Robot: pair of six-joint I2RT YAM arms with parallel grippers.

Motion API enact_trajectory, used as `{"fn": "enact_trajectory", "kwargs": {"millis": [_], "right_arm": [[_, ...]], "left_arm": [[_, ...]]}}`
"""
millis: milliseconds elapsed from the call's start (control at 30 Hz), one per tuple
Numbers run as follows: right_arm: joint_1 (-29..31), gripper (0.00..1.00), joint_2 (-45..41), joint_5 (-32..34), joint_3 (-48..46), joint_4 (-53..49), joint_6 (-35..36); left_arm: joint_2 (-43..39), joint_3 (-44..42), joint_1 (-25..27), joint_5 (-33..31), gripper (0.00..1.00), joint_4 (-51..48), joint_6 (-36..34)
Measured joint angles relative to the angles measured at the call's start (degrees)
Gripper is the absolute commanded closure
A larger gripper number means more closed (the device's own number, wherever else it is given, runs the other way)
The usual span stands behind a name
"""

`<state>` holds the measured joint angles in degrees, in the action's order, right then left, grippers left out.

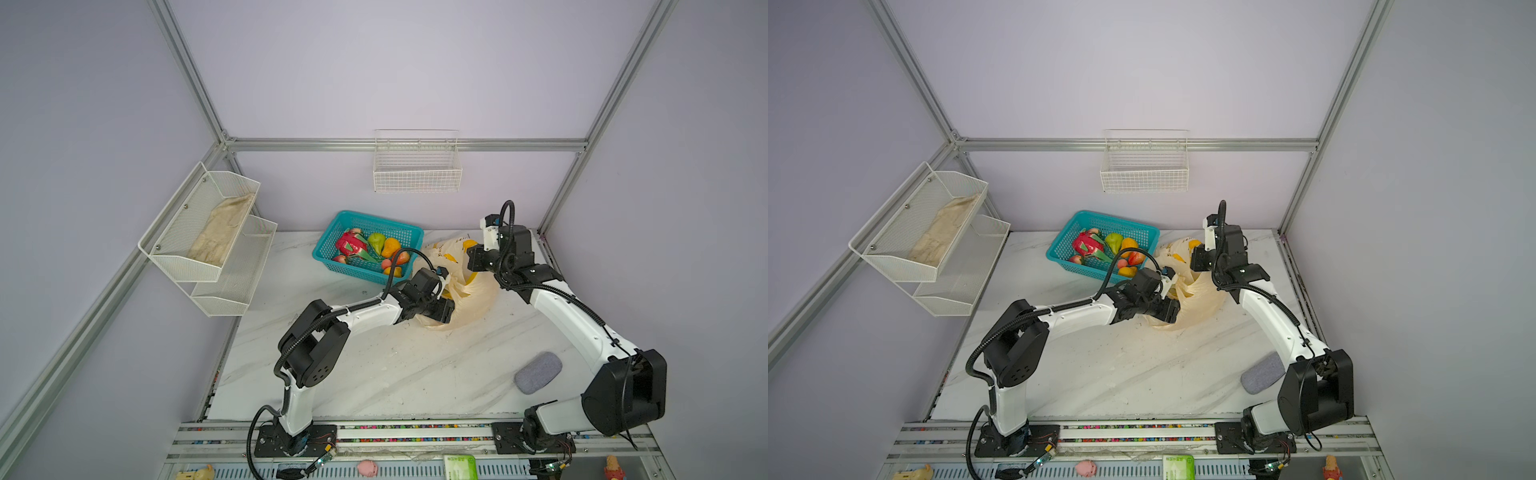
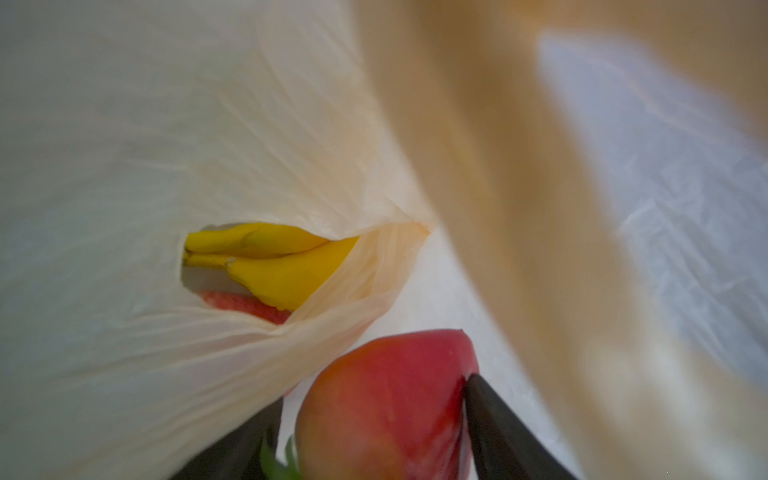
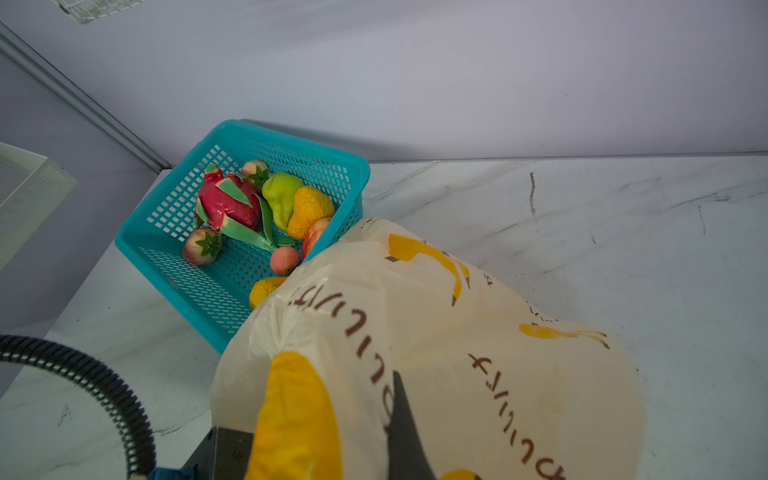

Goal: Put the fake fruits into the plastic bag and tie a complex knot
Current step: 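Open the left gripper to drop the red fruit inside the bag, then move the left gripper back over the teal basket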

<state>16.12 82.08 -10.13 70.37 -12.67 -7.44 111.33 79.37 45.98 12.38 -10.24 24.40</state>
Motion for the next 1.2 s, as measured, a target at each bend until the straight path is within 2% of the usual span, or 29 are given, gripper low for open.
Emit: {"fn": "enact_trajectory", "kwargs": {"millis": [167,467,600,733,800,900,1200], "right_arm": [[0.0,1.0,0.0,0.07,0.0,0.0,0.0],[0.0,1.0,0.0,0.24,0.0,0.0,0.02],[0.0,1.0,0.0,0.26,0.0,-0.02,0.04],[0.0,1.0,0.02,0.24,0.0,-0.02,0.04],[0.0,1.0,0.0,0.26,0.0,0.0,0.04],[0.0,1.0,0.0,0.26,0.0,-0.02,0.07],[0.0,1.0,0.94,0.28,0.57,-1.05,0.26]], "left_arm": [[-3.98,-0.28,-1.31,1.09,0.24,-0.11,-0.28],[-16.7,-5.35,-5.77,3.91,0.22,-0.42,-3.56],[-22.75,-8.87,-10.75,3.54,0.21,-1.42,-4.44],[-25.38,-9.16,-18.8,2.21,0.19,-1.36,-4.55],[-24.24,-8.55,-22.38,1.53,0.19,-2.27,-4.83],[-18.08,-3.91,-25.73,0.24,0.18,-6.01,-6.54],[5.51,19.76,-27.1,0.17,0.16,-21.24,-15.21]]}}
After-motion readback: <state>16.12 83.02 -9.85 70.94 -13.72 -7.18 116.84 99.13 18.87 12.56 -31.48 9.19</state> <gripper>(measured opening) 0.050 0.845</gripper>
